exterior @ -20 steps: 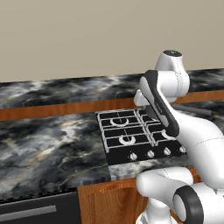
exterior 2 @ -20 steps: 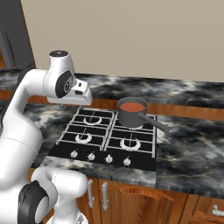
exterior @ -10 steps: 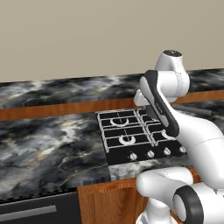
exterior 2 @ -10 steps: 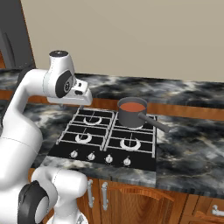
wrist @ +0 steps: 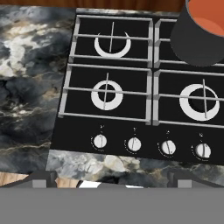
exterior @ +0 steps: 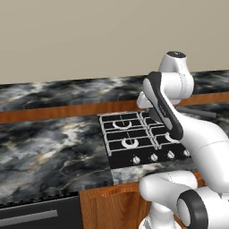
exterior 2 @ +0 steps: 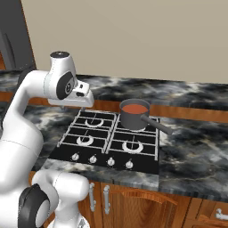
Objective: Wait until the marinara sauce is simmered to a deep red color and then turn off the stove.
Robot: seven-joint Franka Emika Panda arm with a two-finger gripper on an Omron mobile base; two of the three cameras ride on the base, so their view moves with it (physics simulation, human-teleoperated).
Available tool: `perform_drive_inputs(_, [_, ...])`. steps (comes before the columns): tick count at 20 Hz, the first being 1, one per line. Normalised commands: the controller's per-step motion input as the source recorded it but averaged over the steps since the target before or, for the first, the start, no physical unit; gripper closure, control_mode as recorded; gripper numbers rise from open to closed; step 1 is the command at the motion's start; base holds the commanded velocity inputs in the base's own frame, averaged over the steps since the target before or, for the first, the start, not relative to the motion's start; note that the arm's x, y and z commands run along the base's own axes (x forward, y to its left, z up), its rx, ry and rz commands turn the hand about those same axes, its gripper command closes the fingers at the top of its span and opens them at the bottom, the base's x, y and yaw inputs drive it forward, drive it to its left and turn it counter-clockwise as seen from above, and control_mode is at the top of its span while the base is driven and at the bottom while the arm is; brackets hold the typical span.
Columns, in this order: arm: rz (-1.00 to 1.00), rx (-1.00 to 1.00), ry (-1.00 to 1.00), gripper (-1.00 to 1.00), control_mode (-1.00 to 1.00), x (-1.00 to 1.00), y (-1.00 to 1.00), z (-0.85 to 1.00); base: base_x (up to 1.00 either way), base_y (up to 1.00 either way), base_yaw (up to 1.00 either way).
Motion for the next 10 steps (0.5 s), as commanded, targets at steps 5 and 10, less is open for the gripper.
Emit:
perform_drive_inputs(5, [0.00, 0.00, 0.00, -1.00, -1.00, 0.00, 0.00, 0.00, 0.00, 0.00, 0.00])
perform_drive_inputs(10, [0.00, 0.00, 0.00, -1.00, -1.00, 0.00, 0.00, 0.00, 0.00, 0.00, 0.00])
